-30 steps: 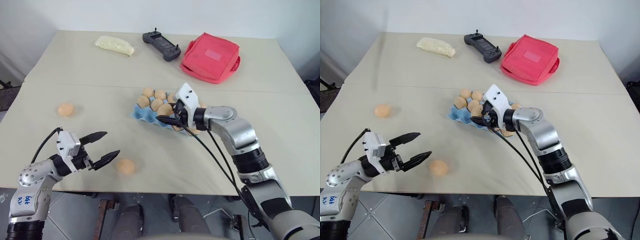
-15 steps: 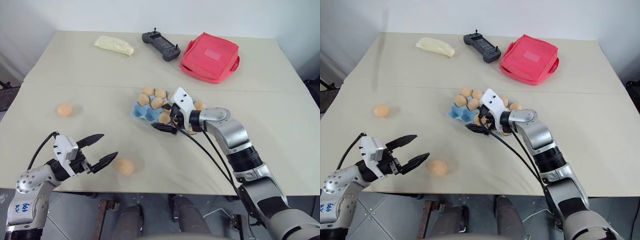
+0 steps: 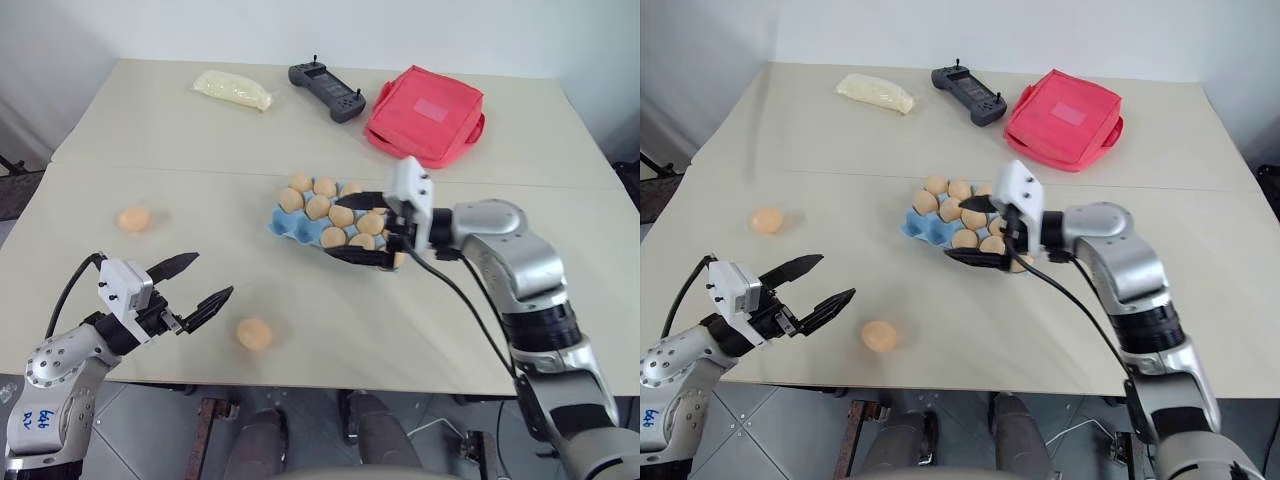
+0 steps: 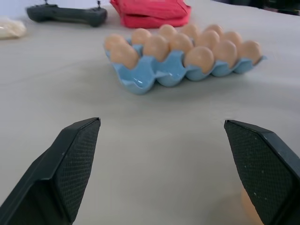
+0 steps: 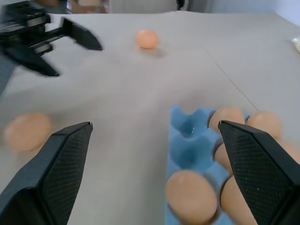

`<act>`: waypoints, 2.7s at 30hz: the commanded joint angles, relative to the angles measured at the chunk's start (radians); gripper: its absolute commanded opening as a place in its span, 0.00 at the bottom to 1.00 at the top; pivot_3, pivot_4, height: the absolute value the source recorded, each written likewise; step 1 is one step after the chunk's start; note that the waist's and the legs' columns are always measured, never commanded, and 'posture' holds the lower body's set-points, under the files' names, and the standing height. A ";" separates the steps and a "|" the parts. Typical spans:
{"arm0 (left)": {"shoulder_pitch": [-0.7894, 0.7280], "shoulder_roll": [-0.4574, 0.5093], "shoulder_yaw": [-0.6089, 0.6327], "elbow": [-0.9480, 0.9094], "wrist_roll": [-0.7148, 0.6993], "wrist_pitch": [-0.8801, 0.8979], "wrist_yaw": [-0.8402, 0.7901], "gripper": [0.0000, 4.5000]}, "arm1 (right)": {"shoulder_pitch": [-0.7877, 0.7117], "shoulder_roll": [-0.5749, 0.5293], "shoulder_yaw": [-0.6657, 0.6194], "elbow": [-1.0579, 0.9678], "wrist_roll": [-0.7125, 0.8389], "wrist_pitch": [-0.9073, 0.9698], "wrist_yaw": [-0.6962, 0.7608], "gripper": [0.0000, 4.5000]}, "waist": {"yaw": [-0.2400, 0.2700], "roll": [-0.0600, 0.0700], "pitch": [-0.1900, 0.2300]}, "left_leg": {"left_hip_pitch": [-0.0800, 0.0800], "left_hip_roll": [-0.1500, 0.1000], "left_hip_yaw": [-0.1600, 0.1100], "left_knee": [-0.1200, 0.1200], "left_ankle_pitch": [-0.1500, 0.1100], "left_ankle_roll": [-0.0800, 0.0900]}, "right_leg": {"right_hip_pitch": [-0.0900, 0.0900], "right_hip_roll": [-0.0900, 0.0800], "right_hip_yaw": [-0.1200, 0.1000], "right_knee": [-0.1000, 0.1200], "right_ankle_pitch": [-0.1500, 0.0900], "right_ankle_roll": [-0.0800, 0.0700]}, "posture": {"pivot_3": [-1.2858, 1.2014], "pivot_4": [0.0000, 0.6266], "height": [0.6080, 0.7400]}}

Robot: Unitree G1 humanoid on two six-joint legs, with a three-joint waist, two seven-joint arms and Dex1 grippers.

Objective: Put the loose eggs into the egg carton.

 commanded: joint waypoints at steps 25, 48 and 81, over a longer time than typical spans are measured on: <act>0.360 -0.230 -0.090 -0.534 0.016 0.277 0.462 1.00 | -0.067 -0.056 0.025 0.388 0.011 -0.301 0.437 1.00 | 0.001 0.001 0.001 | 0.005 0.000 0.005 0.004 -0.001 0.001 | 0.003 0.002 0.001 0.003 -0.001 -0.002 | 0.52 0.24 1.00; 0.069 -0.168 -0.259 -0.573 0.010 0.741 0.612 1.00 | -0.022 -0.075 0.008 0.315 0.009 -0.255 0.389 1.00 | 0.002 0.001 0.001 | 0.005 0.000 0.005 0.007 -0.001 0.001 | 0.003 0.003 0.000 0.007 0.000 -0.001 | 0.52 0.24 1.00; -0.251 -0.223 -0.432 -0.262 0.191 0.549 0.538 0.53 | 0.045 -0.111 -0.065 0.236 0.035 -0.238 0.320 1.00 | 0.026 0.001 0.000 | 0.005 -0.002 0.005 0.011 -0.001 0.001 | 0.004 0.002 0.000 0.007 0.001 0.000 | 0.52 0.24 1.00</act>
